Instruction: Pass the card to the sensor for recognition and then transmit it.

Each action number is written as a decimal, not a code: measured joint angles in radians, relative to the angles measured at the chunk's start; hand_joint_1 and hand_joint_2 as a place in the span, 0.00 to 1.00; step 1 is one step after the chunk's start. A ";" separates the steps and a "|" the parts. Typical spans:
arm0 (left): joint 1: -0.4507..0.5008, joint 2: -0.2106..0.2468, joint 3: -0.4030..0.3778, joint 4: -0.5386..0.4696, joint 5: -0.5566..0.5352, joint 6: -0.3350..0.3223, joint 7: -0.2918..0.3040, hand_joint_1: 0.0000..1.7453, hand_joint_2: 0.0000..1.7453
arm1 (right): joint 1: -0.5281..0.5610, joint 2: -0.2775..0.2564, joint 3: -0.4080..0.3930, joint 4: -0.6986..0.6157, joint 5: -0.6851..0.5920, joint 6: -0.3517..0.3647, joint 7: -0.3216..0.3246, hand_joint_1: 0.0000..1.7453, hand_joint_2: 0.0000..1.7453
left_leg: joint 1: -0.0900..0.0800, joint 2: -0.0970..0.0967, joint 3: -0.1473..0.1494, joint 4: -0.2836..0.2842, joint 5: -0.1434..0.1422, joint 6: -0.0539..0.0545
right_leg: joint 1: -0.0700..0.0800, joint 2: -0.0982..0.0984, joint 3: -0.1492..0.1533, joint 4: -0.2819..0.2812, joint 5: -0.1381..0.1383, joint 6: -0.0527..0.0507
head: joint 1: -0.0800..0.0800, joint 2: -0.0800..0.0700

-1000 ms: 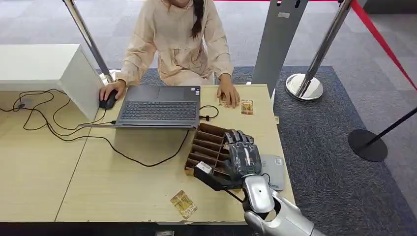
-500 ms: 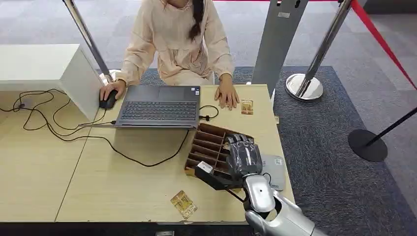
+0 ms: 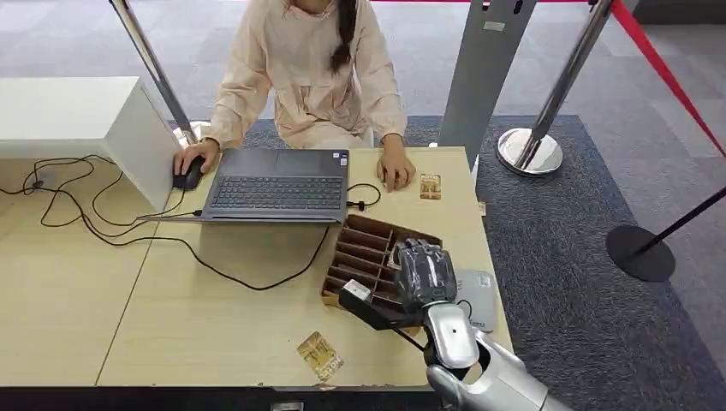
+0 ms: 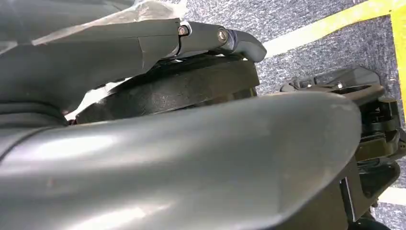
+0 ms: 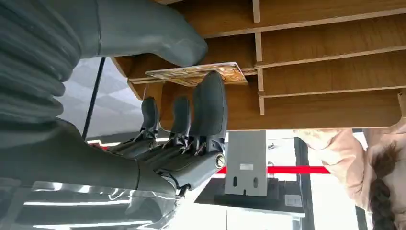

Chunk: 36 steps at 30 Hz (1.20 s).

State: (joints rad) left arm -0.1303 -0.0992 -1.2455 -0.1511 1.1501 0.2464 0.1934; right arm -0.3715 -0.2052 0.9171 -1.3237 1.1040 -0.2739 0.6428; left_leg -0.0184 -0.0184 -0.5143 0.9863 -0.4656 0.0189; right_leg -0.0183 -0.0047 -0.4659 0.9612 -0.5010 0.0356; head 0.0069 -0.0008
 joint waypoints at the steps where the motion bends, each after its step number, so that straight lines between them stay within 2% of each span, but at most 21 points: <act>1: 0.000 0.000 0.000 0.000 0.000 0.000 0.000 0.00 0.00 | 0.000 0.000 0.000 0.001 0.000 0.000 0.000 0.51 1.00 | 0.000 0.000 0.000 0.000 0.000 0.000 | 0.000 0.000 0.000 0.000 0.000 0.000 | 0.000 0.000; 5: 0.000 0.000 0.000 0.000 0.001 0.000 0.000 0.00 0.00 | 0.000 0.000 0.000 0.002 0.000 0.000 -0.006 0.45 1.00 | 0.000 0.000 0.000 0.000 0.000 0.000 | 0.000 0.000 0.000 0.000 0.000 0.000 | 0.000 0.000; 9: 0.000 0.000 0.000 0.000 0.002 0.000 -0.004 0.00 0.00 | 0.000 0.000 0.000 0.003 -0.002 -0.004 -0.010 0.35 1.00 | 0.000 0.000 0.000 0.000 0.000 0.000 | 0.000 0.000 0.000 0.000 0.000 0.000 | 0.000 0.000; 14: 0.000 0.000 0.000 0.000 0.003 0.000 -0.006 0.00 0.00 | 0.000 0.000 0.000 0.012 -0.002 -0.021 -0.017 0.30 1.00 | 0.000 0.000 0.000 0.000 0.000 0.000 | 0.000 0.000 0.000 0.000 0.000 0.000 | 0.000 0.000; 36: 0.001 0.000 0.000 0.000 -0.003 -0.002 -0.009 0.00 0.00 | -0.014 0.005 0.000 0.056 -0.003 -0.045 -0.021 0.37 1.00 | 0.000 0.000 0.000 0.000 0.000 0.000 | 0.000 0.000 0.000 0.000 0.000 0.000 | 0.000 0.000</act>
State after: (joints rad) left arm -0.1295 -0.0992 -1.2455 -0.1511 1.1471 0.2441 0.1843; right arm -0.3860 -0.2007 0.9174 -1.2673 1.1009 -0.3185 0.6222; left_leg -0.0184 -0.0184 -0.5140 0.9863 -0.4656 0.0189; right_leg -0.0183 -0.0047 -0.4658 0.9614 -0.5010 0.0356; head 0.0069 -0.0008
